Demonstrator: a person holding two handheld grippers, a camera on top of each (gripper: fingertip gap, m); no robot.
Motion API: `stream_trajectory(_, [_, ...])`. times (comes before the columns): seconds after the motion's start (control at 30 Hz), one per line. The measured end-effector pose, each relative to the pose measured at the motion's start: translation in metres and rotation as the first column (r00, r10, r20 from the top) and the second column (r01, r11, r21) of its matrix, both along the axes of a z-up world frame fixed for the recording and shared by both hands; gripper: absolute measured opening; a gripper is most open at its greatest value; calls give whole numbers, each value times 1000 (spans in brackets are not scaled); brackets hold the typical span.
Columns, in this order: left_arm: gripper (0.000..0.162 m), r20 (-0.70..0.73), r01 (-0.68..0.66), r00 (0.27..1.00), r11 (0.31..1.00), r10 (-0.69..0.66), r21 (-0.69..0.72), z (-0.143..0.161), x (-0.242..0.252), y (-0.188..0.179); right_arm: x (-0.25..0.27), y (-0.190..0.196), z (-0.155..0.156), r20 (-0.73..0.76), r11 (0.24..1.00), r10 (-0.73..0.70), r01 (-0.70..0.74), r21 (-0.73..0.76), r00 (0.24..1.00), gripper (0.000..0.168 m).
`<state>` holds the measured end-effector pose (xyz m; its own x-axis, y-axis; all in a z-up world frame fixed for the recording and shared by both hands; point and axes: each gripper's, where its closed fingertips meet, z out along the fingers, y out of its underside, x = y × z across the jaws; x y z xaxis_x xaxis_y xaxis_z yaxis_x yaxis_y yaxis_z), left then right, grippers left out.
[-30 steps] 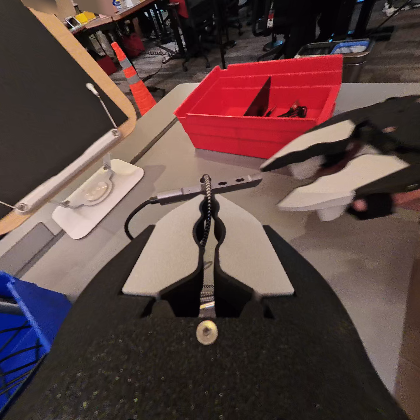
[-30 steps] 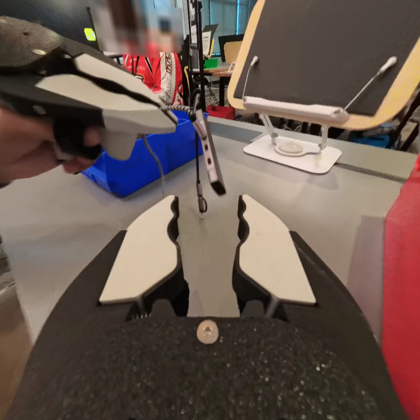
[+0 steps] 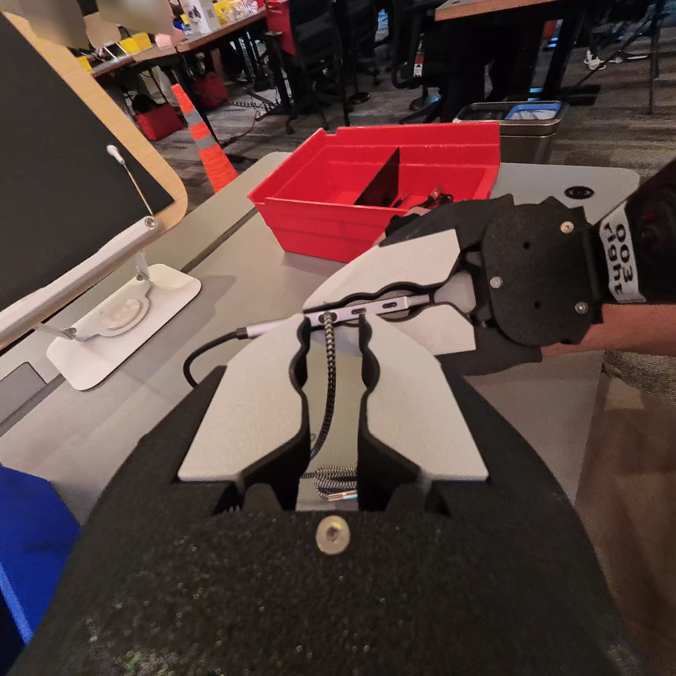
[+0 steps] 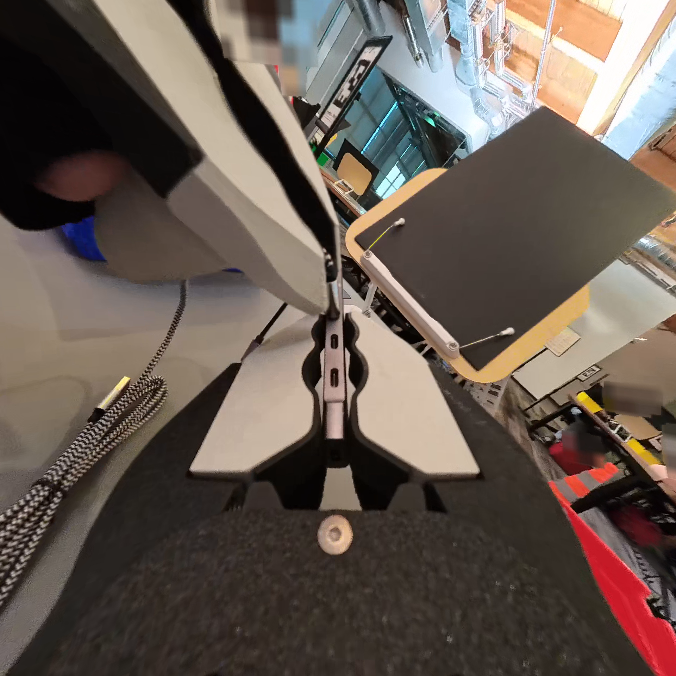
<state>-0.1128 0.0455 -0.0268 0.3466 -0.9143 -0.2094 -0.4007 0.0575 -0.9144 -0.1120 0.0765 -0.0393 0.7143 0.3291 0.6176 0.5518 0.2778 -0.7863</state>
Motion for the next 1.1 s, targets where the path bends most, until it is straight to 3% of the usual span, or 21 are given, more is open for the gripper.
stream_trajectory(0.17, [12,-20,-13,1000,1000,12,-17,-6,0,4,-7,-5,0,42,1000,6,-7,23,999,10])
stream_trajectory(0.37, [11,-91,-58,994,998,58,3,-18,-3,9,-6,1,-12,135,998,-58,57,13,989,10])
stream_trajectory(1.1, [11,-70,-100,993,995,99,-13,-21,-10,17,-8,8,-16,168,996,-82,86,-15,982,11])
